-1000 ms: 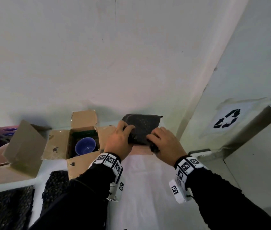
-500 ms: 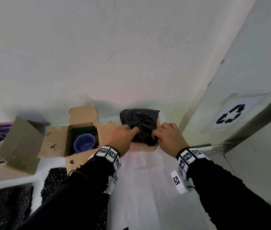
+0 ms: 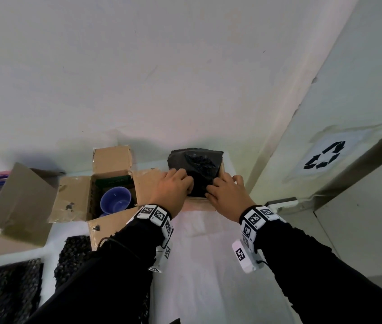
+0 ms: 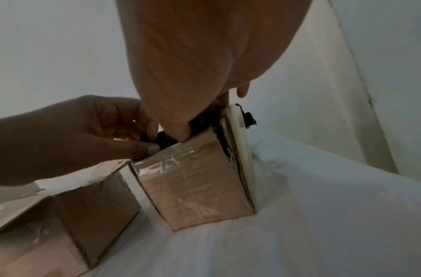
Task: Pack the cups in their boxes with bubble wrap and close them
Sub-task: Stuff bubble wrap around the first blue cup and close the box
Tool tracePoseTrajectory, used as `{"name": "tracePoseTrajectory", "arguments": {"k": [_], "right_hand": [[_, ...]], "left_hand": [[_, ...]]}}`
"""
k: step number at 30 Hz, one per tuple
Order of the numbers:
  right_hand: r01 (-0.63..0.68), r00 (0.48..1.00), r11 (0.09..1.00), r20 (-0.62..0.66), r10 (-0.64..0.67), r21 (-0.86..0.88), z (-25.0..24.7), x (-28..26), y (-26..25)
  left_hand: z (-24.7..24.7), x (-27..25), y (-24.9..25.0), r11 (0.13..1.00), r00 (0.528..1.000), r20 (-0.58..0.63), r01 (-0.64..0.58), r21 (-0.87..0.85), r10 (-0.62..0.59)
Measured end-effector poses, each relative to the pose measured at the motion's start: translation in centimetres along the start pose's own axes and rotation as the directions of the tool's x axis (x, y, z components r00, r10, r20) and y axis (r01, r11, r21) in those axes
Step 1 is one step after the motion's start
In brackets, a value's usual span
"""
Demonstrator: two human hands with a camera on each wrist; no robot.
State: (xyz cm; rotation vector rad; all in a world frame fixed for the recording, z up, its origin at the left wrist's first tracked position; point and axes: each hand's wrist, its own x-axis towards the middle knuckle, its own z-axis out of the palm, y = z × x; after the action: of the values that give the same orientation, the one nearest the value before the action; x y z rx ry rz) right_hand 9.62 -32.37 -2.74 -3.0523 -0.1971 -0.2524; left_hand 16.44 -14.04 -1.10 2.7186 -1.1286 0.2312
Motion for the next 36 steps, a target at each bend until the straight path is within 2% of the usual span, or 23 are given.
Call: {"name": "tracePoseTrajectory", "arguments": {"k": [3,6,7,10,14,18,24,29,33,36], "right_hand": [[-0.041,0.998,0.992,-0.036,0.045,0.118,0.2,0.2,0.0],[-0.071,0.997,0.969,0.028,0.066,0.235,0.0,0.7,0.4],[-0.065,0.998,0.971,0.031,0.059,0.230,-0.2,0.6,0.5],[0.032,0.998,0.993,0.049,-0.038,0.114,-0.2,-0.1,0.8],[0.098,0.993,0.993,0.071,-0.093,-0.064,0.2,-0.7,0.7],[0.140,0.989,0.982,0.054,-0.134,-0.126,-0.1,-1.5,0.3],[0.227,0.969,0.952,0.150,-0.198,-0.207,-0.4,-3.4,-0.6],[0.297,0.944,0.925,0.216,-0.248,-0.237,-0.9,-5.0,-1.5],[0.363,0.917,0.908,0.251,-0.309,-0.209,-1.0,-6.1,-2.0],[0.393,0.895,0.911,0.282,-0.347,-0.128,-1.4,-6.3,-2.2]], "left_hand": [[0.3,-0.3,-0.5,0.987,0.995,-0.005,-0.099,0.126,0.101],[0.6,-1.0,-0.6,0.972,0.986,0.027,-0.169,0.164,0.167],[0.5,-1.2,-0.7,0.962,0.979,0.045,-0.202,0.181,0.197],[0.5,-1.6,-0.7,0.939,0.973,0.152,-0.210,0.272,0.173],[0.6,-1.5,-0.2,0.933,0.979,0.145,-0.182,0.309,0.143],[0.1,-2.4,0.1,0.927,0.978,0.120,-0.201,0.318,0.171],[-0.4,-4.7,1.2,0.929,0.968,0.183,-0.219,0.300,0.169],[-0.7,-5.8,2.1,0.924,0.943,0.249,-0.285,0.256,0.222],[-0.9,-7.6,3.0,0.930,0.951,0.173,-0.292,0.225,0.256],[-0.8,-8.7,3.4,0.925,0.940,0.183,-0.322,0.201,0.288]]}}
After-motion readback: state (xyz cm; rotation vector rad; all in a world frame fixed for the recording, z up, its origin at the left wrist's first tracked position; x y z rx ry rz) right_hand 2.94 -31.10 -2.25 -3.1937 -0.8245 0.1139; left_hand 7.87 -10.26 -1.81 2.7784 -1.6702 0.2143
